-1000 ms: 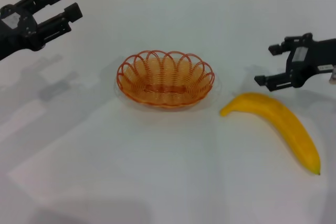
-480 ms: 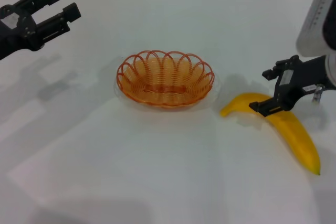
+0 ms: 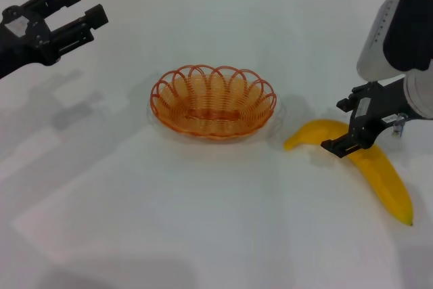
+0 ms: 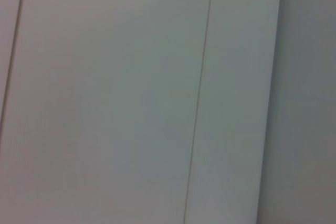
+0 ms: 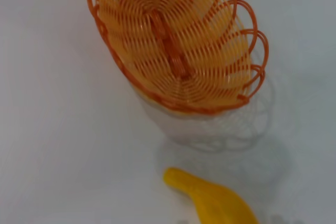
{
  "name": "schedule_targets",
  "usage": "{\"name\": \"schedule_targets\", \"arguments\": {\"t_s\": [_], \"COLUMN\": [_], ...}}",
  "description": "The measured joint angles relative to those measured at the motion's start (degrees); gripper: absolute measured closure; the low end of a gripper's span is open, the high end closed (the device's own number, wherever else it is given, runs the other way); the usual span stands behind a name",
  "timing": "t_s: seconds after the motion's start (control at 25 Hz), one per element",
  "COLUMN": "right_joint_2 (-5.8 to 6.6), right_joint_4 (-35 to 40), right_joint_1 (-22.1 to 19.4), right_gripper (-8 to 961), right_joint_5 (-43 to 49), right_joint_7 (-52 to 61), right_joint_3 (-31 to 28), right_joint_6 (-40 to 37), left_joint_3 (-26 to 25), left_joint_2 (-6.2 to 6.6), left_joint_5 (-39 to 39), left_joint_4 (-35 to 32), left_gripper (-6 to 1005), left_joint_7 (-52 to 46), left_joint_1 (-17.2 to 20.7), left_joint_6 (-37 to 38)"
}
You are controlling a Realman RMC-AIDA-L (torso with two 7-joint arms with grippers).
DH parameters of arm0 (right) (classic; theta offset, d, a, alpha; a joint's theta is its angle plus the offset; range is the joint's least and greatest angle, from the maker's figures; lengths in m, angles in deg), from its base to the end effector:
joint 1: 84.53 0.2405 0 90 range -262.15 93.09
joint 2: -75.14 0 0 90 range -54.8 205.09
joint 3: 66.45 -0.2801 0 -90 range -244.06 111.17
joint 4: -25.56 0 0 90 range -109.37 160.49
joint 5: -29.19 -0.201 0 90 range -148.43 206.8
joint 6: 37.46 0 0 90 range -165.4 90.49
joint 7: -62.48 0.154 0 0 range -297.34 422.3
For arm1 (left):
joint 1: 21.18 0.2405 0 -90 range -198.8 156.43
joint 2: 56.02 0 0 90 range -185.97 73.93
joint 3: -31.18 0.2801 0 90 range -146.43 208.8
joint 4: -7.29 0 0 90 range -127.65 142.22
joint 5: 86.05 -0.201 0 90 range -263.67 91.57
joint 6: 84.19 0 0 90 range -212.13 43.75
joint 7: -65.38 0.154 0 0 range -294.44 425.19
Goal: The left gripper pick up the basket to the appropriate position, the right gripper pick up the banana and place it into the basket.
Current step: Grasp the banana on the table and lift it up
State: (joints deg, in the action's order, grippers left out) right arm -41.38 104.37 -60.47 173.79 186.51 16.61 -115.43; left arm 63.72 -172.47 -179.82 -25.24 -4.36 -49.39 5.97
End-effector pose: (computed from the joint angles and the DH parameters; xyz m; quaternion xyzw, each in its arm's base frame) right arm 0.2518 0.3467 -0.0139 -0.9504 0.1711 -0.1743 0.1925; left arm -0.2726 0.3539 0.0390 -0.8583 -0.1799 -0.3981 0.2691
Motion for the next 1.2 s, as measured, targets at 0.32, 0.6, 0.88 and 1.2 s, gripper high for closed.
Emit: {"name": "schedule_targets", "arguments": {"t_s": [0.32, 0.6, 0.88, 1.2], "right_joint_2": [0.07, 0.14, 0.16, 0.15], "right_joint_4": [-4.1, -5.1, -6.2, -7.4], "right_joint_1": [2.9, 3.8, 4.3, 5.2], "right_gripper": [93, 93, 118, 147], "right_joint_5": [3.3, 3.9, 3.9, 3.9], "right_joint_7": [1.1, 1.7, 1.7, 1.7], "right_joint_3": [0.2, 0.4, 0.9, 0.9], "right_joint_6": [-0.1, -0.5, -0.6, -0.6], "left_joint_3": [0.2, 0.2, 0.2, 0.2], "left_joint_2": [0.0, 0.0, 0.0, -0.07], "left_joint_5": [0.0, 0.0, 0.0, 0.0], "left_joint_4": [0.2, 0.4, 0.4, 0.5], "left_gripper": [222, 222, 221, 221], "left_joint_7": [0.0, 0.1, 0.1, 0.2], "left_joint_1": [-0.1, -0.2, -0.2, -0.2], "left_joint_6": [0.0, -0.1, -0.7, -0.7]}}
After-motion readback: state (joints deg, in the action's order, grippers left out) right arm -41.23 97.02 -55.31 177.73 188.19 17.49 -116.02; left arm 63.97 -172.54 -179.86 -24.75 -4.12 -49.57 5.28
